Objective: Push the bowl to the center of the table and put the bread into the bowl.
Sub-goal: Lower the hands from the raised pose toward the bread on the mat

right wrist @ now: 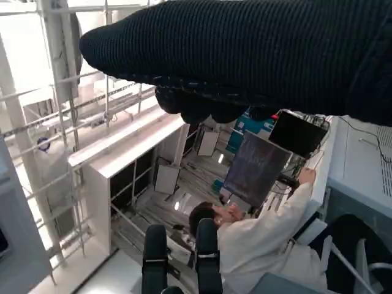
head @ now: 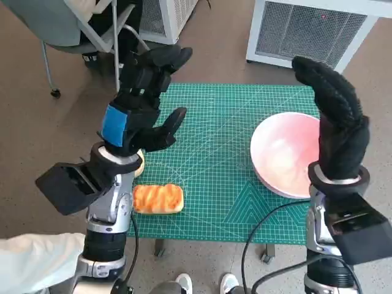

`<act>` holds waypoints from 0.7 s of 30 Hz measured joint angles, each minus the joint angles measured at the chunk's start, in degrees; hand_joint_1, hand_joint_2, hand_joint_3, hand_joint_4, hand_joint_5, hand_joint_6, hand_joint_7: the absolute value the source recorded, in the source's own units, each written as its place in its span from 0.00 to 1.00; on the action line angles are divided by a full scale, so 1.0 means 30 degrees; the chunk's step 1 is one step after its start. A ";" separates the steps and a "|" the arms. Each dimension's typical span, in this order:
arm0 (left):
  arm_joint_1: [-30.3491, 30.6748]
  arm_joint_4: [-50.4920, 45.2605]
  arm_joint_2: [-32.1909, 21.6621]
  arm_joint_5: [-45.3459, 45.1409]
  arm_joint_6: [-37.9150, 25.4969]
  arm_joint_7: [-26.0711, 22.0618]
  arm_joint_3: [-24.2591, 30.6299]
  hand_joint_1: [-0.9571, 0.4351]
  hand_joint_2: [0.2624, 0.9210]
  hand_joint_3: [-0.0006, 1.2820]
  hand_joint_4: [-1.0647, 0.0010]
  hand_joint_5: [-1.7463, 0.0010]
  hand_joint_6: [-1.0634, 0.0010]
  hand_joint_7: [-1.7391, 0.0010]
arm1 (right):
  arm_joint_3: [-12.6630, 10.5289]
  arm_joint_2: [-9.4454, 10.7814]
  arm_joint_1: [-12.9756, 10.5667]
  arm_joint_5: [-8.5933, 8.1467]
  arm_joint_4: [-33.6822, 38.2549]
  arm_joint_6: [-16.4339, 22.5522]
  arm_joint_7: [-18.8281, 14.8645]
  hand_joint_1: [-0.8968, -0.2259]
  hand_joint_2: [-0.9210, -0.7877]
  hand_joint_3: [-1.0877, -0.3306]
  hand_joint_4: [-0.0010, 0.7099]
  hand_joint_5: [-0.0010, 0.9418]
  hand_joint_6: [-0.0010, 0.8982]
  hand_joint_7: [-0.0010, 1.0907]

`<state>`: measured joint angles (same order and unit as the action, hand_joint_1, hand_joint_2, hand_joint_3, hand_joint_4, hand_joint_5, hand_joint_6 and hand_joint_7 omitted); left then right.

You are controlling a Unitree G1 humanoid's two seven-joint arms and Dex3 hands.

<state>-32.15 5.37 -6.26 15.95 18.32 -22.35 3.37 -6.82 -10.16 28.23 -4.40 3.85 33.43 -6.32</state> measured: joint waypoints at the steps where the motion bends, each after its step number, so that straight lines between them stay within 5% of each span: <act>1: 0.0000 0.0008 0.0008 -0.0003 0.0000 0.0000 -0.0005 0.50 0.77 0.51 1.00 0.64 1.00 0.46 | -0.0065 -0.0031 -0.0046 -0.0009 0.0010 0.0035 -0.0004 0.55 0.00 0.49 0.51 0.00 0.01 0.64; 11: 0.0098 0.0040 0.0097 -0.0010 0.0038 0.0005 -0.0070 0.51 0.77 0.51 1.00 0.64 1.00 0.46 | -0.2150 -0.1371 -0.0196 0.0005 0.2123 0.1535 0.0216 0.54 0.00 0.51 0.51 0.00 0.06 0.57; 21: 0.0298 0.0081 0.0200 -0.0027 0.0196 0.0021 -0.0084 0.52 0.77 0.52 1.00 0.64 1.00 0.46 | -0.4472 -0.2588 -0.0132 0.0090 0.6880 0.2816 0.2196 0.55 0.00 0.46 0.49 0.00 0.05 0.55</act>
<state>-31.25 5.61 -5.66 15.87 18.91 -22.29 3.12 -20.24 -17.92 27.83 -4.13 24.49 41.88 0.27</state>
